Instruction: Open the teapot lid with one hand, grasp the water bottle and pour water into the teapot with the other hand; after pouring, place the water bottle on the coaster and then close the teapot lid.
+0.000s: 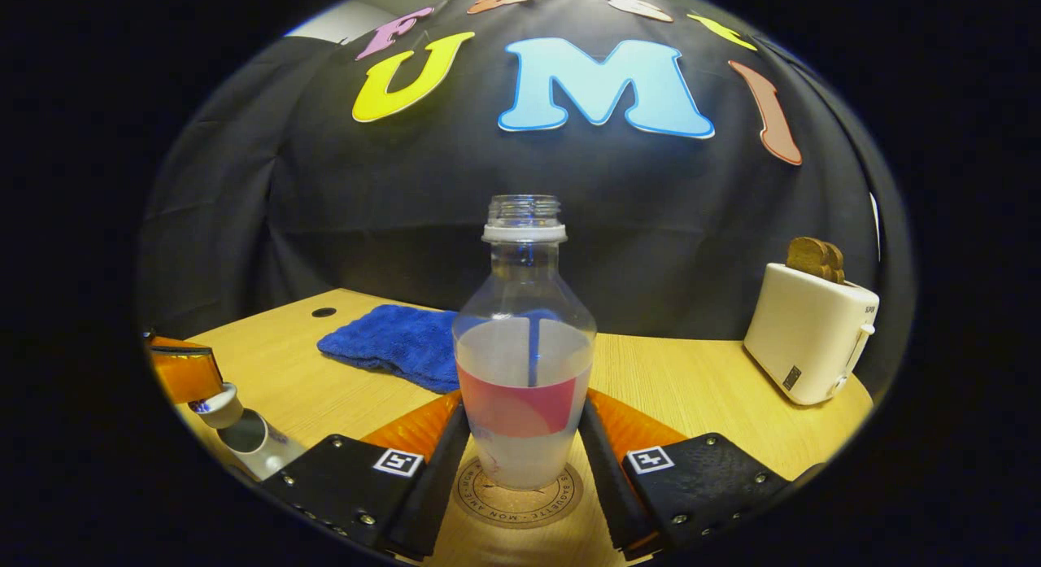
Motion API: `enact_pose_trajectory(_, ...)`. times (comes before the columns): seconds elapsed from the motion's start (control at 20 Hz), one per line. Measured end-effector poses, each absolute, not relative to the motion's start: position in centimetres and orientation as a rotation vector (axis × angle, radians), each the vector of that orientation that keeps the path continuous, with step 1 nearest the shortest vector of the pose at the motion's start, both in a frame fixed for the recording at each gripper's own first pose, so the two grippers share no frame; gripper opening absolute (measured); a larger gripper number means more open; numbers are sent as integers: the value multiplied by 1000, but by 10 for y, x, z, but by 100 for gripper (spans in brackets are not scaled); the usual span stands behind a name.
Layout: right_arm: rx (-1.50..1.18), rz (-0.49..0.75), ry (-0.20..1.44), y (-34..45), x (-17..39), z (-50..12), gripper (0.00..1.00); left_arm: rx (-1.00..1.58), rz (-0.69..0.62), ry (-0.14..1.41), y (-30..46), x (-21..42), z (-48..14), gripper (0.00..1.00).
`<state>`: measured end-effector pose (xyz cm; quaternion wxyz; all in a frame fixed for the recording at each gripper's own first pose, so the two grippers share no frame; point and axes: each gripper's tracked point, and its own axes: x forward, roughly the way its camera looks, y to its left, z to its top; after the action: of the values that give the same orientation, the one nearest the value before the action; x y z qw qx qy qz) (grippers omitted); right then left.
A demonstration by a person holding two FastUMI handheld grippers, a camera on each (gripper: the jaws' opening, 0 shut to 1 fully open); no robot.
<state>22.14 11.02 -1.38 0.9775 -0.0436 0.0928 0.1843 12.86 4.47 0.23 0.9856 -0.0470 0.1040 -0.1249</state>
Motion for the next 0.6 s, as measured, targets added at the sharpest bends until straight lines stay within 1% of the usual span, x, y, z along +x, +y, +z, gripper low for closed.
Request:
enact_pose_trajectory(0.1,-118,348,222,104,222,-23,78,-95,-251,211,44,129,2,10)
enact_pose_trajectory(0.3,-105,319,217,94,216,-22,84,-91,-256,219,41,130,-1,10)
enact_pose_trajectory(0.6,-98,322,207,90,211,-21,84,-77,-258,230,34,132,-7,9)
